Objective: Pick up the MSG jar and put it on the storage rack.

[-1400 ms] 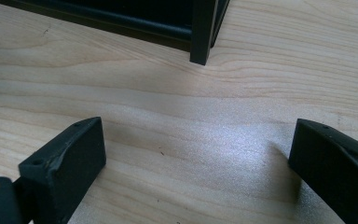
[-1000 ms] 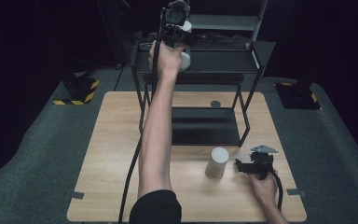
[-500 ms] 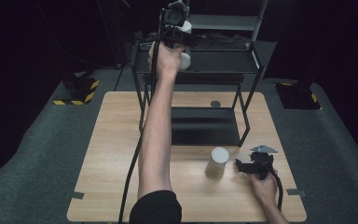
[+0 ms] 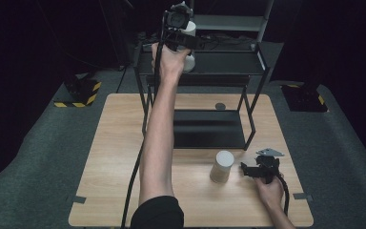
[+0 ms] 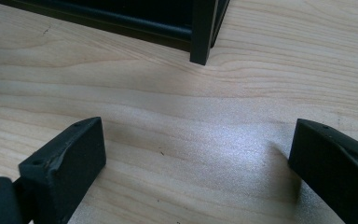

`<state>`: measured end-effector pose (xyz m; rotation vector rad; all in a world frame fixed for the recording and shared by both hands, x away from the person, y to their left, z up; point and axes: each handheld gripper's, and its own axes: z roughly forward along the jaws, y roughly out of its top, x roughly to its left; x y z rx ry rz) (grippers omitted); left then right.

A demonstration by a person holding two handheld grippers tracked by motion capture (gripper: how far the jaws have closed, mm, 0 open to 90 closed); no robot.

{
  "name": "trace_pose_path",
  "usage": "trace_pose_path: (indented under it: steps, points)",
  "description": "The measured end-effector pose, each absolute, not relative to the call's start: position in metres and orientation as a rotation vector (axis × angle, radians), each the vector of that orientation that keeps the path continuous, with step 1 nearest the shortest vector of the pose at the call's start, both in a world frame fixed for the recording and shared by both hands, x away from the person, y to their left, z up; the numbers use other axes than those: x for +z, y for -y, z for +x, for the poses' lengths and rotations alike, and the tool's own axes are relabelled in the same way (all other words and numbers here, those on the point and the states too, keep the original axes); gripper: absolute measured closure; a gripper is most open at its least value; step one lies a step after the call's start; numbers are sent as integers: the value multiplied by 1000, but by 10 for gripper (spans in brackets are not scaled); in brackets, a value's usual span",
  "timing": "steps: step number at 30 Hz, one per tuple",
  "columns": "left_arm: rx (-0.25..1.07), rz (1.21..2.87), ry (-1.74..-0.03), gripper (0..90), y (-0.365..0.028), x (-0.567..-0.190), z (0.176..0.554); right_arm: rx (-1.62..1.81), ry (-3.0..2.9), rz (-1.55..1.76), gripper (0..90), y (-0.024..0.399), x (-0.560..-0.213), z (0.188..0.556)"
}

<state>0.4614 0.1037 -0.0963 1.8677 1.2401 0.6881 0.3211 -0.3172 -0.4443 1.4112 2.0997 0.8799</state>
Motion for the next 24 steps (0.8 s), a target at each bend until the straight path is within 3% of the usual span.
trace_pose_path:
  steps: [24]
  points:
    - [710, 1846, -1177, 42, -130, -106, 400, 879, -2099, 1414, 30, 317, -444, 321]
